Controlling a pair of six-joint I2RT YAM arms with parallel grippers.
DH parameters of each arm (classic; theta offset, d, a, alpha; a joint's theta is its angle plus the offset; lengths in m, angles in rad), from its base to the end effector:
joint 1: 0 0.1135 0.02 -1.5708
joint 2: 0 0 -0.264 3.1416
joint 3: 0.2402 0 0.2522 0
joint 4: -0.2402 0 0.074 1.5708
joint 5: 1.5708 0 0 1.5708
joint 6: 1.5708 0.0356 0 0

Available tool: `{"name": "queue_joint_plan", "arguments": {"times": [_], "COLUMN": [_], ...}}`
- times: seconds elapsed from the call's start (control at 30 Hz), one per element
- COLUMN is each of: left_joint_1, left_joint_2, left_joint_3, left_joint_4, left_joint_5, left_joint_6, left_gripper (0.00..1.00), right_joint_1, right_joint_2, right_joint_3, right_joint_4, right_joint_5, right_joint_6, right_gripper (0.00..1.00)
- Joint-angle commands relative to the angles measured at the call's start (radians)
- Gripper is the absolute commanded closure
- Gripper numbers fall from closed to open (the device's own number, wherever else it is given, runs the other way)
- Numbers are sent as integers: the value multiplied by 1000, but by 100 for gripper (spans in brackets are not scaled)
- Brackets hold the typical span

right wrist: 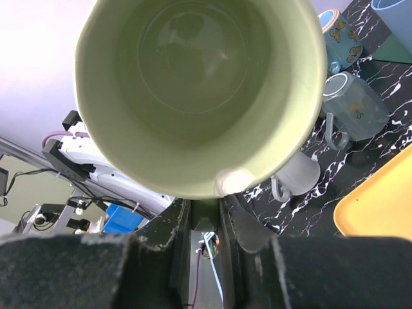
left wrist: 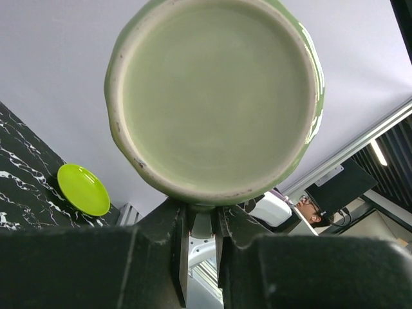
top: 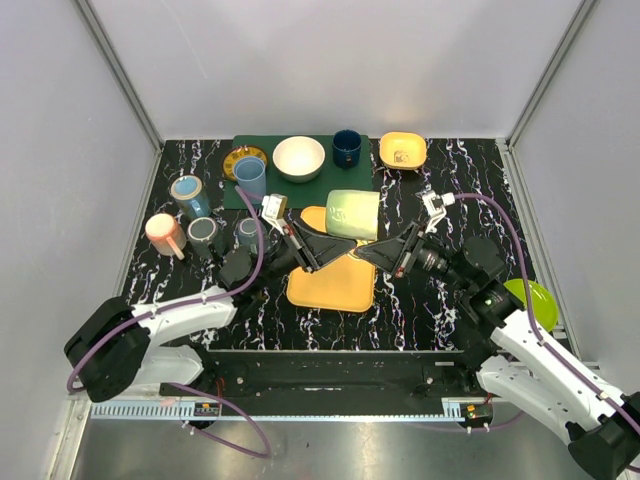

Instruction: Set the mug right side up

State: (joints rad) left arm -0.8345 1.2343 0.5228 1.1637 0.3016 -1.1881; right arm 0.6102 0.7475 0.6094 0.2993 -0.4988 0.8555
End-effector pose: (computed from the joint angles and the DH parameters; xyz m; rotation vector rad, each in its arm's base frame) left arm 0.1632 -0.1958 0.2954 0.0846 1.3776 -1.9242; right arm 0.1387 0.1178 0.3356 -0.2725 1.6036 1.5206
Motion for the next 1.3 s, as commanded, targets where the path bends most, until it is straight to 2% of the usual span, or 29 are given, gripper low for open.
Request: {"name": "queue_joint_plan", "arguments": {"times": [0.0,0.07,0.1,0.13,0.23,0.33,0.4,0.43,0.53,0.73,0.9,1.0,1.27], "left_joint_1": [40,34,31,29,29,29,29,26,3,-87,-161,-192,-215], "left_joint_2": [-48,-96,-110,-131,-162,-186,-197,-194,-147,67,302,434,680], "left_joint_3": [48,51,49,46,43,74,140,169,287,520,736,856,1088], "left_joint_4": [78,-25,-41,-51,-102,-208,-387,-517,-732,-968,-1101,-1162,-1272], "left_joint_5": [-64,-91,-116,-127,-159,-179,-211,-220,-278,-393,-490,-535,-602], "left_joint_6": [33,108,126,155,206,284,344,417,545,676,757,794,866], "left_gripper": [100,100,100,100,100,100,100,100,100,100,100,100,100], "right_joint_1": [14,16,16,16,16,16,16,14,16,16,16,16,16], "right_joint_2": [-2,-5,-19,-25,-56,-89,-117,-128,-190,-367,-395,-352,-330], "right_joint_3": [93,114,121,127,161,197,217,223,228,257,378,431,461], "right_joint_4": [-54,-141,-167,-211,-335,-466,-532,-605,-730,-905,-1092,-1164,-1198], "right_joint_5": [-164,-165,-161,-153,-97,-23,40,122,317,626,837,885,878], "right_joint_6": [-88,-116,-153,-164,-226,-297,-325,-328,-320,-297,-302,-312,-326], "right_gripper": [98,82,67,60,43,37,35,35,36,38,39,39,39]}}
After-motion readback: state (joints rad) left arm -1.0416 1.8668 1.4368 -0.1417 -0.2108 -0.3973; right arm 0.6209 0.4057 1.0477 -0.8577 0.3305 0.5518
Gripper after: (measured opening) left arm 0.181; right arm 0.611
